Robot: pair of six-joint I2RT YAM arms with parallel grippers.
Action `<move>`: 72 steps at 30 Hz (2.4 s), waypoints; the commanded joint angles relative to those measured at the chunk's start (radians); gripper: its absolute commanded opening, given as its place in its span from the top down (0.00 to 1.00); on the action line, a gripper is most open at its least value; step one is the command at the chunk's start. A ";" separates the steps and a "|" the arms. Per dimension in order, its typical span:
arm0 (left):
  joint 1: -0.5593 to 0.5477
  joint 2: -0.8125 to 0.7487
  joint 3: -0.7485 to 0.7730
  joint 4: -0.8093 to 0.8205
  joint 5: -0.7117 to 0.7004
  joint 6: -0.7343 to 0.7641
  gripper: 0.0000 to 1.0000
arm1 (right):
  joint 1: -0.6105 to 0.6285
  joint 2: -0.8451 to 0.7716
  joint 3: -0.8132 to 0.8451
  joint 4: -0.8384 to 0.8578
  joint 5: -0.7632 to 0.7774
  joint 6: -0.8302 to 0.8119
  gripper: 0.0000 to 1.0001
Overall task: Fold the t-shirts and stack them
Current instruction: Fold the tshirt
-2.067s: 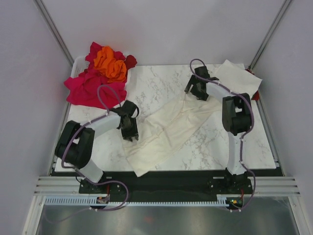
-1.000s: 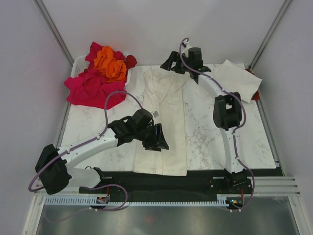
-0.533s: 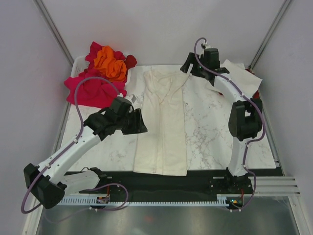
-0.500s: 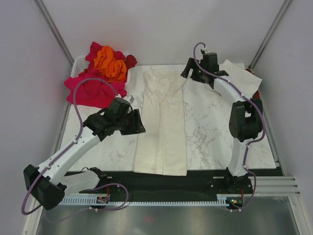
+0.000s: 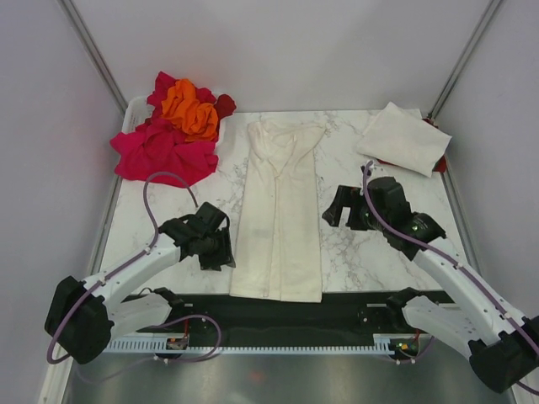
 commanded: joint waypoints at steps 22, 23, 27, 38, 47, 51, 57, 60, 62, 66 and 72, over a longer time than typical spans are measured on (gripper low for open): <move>-0.161 -0.070 -0.272 0.208 0.070 -0.296 0.57 | 0.259 -0.200 -0.554 0.090 -0.194 0.408 0.28; -0.161 -0.064 -0.275 0.219 0.070 -0.295 0.57 | 0.299 -0.185 -0.569 0.113 -0.177 0.420 0.28; -0.162 -0.048 -0.285 0.239 0.067 -0.293 0.57 | 0.405 -0.097 -0.577 0.205 -0.119 0.485 0.31; -0.162 -0.044 -0.303 0.271 0.062 -0.287 0.63 | 0.531 -0.028 -0.609 0.285 0.001 0.568 0.63; -0.162 -0.059 -0.308 0.276 0.093 -0.261 0.98 | 0.543 -0.114 -0.586 0.172 0.031 0.562 1.00; -0.170 -0.088 -0.311 0.274 0.153 -0.280 0.98 | 0.546 -0.206 -0.551 0.035 0.068 0.560 1.00; -0.172 -0.093 -0.151 0.201 0.160 -0.231 0.98 | 0.546 -0.157 -0.389 -0.007 0.134 0.509 1.00; -0.164 -0.016 -0.055 0.176 0.119 -0.159 0.98 | 0.531 -0.077 -0.312 -0.007 0.209 0.441 1.00; -0.146 0.048 0.010 0.155 0.114 -0.126 0.98 | 0.470 -0.018 -0.274 0.018 0.209 0.396 1.00; -0.100 0.128 0.131 0.147 0.113 -0.044 0.98 | 0.332 0.076 -0.192 0.075 0.157 0.246 1.00; 0.028 0.245 0.326 0.127 0.140 0.098 0.98 | 0.177 0.248 -0.013 0.096 0.101 0.106 1.00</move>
